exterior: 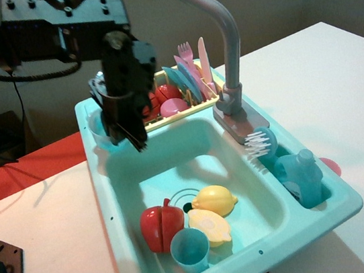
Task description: Put cup from counter to sink
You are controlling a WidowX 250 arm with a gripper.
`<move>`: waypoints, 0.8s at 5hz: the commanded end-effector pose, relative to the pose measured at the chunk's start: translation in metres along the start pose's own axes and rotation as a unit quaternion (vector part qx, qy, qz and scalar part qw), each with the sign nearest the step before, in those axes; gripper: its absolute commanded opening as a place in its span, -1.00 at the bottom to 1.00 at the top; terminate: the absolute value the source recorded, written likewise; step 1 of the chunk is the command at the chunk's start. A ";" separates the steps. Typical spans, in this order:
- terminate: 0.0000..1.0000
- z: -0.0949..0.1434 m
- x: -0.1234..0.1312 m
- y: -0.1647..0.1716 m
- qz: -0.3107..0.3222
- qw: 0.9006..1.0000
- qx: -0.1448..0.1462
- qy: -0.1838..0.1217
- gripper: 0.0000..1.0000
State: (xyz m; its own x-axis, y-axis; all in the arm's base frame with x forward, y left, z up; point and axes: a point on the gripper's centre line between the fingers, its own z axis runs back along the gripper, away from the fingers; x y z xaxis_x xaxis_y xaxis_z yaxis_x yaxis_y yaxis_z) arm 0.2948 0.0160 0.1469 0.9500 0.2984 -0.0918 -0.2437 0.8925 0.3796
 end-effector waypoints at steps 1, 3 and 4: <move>-1.00 0.028 0.013 -0.024 0.004 0.999 -0.030 -0.033 -1.00; -1.00 0.037 0.017 -0.060 -0.006 0.998 -0.046 -0.039 -1.00; -1.00 0.014 0.020 -0.066 0.004 0.999 -0.045 -0.020 -1.00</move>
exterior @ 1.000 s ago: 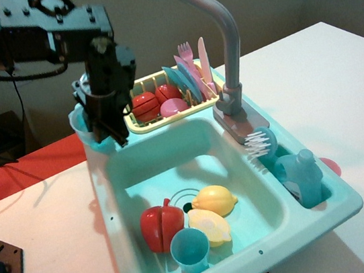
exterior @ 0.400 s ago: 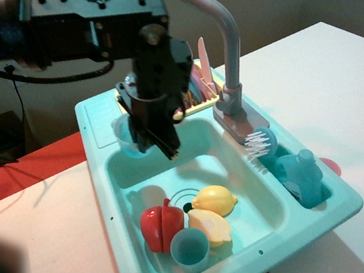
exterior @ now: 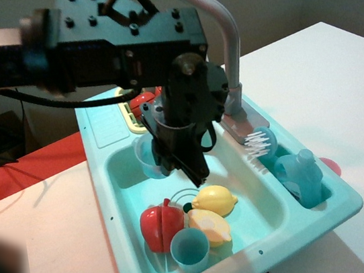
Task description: Put cup from counter to sink
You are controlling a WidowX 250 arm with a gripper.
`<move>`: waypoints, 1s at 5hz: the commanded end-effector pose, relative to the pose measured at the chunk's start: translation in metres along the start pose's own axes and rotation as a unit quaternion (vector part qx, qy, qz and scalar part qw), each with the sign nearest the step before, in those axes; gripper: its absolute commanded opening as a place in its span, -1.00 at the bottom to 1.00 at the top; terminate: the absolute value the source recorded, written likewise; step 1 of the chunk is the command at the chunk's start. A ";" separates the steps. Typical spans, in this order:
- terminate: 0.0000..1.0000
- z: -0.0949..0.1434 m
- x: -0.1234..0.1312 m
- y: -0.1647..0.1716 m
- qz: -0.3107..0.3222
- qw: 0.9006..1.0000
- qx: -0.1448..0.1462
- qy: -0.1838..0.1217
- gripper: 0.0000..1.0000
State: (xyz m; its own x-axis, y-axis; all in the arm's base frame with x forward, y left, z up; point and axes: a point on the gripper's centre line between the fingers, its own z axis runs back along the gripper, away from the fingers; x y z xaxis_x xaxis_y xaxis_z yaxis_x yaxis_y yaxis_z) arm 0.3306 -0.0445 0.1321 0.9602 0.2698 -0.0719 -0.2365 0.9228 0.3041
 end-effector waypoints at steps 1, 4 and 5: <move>-1.00 -0.032 0.000 0.009 0.024 1.000 0.017 0.008 -1.00; -1.00 -0.033 -0.005 0.024 0.033 0.999 0.019 0.024 1.00; -1.00 -0.029 -0.007 0.029 0.039 0.999 0.015 0.024 1.00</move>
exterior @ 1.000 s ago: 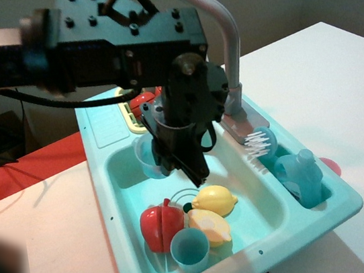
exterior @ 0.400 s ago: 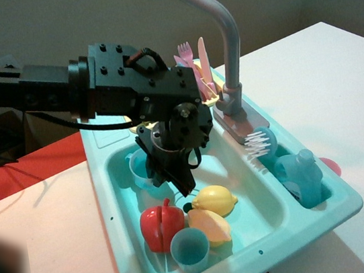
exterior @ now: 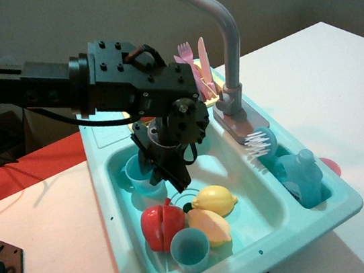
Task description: Put cup from counter to sink
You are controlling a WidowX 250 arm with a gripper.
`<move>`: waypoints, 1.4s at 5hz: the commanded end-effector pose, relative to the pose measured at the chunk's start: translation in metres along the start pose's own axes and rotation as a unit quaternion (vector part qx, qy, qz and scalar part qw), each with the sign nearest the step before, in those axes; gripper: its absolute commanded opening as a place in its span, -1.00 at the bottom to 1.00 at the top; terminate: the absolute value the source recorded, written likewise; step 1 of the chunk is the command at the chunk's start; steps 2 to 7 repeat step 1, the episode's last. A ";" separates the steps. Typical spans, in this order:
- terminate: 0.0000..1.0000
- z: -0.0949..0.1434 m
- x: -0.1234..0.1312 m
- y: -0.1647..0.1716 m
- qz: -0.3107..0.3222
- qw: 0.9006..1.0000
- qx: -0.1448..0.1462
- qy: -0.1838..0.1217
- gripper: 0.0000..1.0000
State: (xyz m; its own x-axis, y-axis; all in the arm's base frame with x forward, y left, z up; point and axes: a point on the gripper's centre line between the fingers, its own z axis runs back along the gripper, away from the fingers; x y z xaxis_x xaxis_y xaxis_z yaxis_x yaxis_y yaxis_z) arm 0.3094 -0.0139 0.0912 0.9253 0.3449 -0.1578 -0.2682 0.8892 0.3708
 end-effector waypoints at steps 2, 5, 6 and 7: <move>1.00 0.030 -0.001 0.024 0.028 0.999 -0.010 -0.036 1.00; 1.00 0.030 -0.001 0.024 0.028 0.999 -0.010 -0.036 1.00; 1.00 0.030 -0.001 0.024 0.028 0.999 -0.010 -0.036 1.00; 1.00 0.030 -0.001 0.024 0.028 0.999 -0.010 -0.036 1.00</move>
